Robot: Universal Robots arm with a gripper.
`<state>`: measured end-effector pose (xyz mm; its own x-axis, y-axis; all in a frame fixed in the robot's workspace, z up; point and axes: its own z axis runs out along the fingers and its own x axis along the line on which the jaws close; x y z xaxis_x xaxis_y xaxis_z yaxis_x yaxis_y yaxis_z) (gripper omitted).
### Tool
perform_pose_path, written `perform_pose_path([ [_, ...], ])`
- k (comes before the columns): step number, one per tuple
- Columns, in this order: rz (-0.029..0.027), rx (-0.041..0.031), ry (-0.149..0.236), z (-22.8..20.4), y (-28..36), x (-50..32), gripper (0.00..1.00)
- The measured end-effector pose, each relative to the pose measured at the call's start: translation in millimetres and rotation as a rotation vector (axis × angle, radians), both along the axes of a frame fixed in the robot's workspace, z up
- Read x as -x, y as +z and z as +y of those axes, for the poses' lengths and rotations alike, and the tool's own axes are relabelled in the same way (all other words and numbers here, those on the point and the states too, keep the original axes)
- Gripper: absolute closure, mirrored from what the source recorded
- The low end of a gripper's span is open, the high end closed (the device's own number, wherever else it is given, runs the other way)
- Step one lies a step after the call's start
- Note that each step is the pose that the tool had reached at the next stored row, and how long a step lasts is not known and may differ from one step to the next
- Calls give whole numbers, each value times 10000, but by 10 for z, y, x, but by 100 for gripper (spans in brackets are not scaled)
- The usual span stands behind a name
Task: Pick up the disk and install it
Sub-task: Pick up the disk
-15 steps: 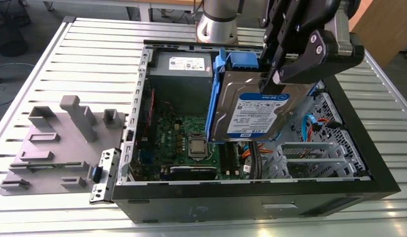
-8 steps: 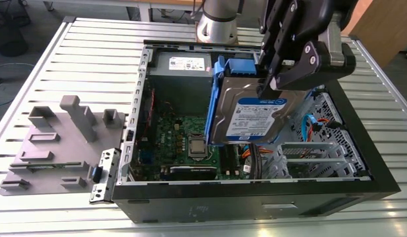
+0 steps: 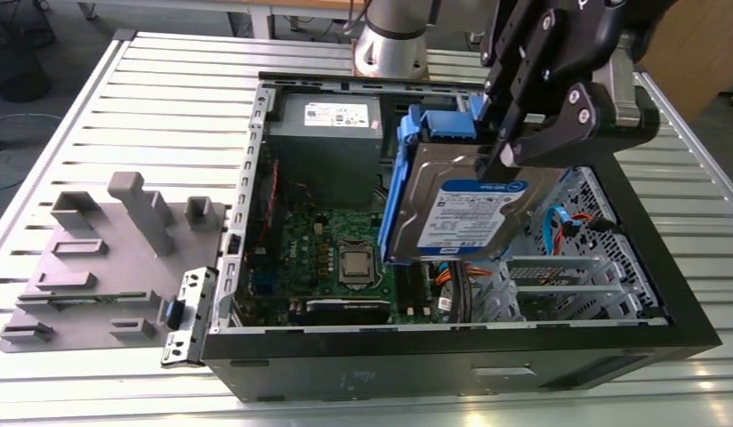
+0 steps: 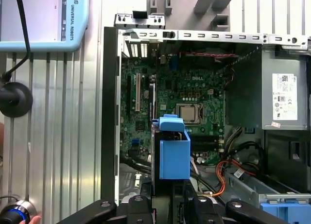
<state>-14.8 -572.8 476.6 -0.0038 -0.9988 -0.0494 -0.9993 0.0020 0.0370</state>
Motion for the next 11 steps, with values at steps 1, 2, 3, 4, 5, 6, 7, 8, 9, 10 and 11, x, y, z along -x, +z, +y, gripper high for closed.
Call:
perform_pose_path([
  [1,8,0,0,0,0,-18,65],
  [2,17,-3,0,0,0,-35,65],
  [3,28,-8,0,0,-1,-54,65],
  [4,38,-12,0,0,-1,-71,65],
  [5,45,-15,0,1,-2,-86,65],
  [6,50,-18,1,0,-2,-96,65],
  [7,52,-19,1,0,-2,-99,65],
  [8,53,-19,0,0,-2,-99,65],
  [9,53,-20,-2,0,-3,-99,65],
  [10,53,-19,-1,0,-2,-100,65],
  [11,53,-19,0,0,-2,-101,65],
])
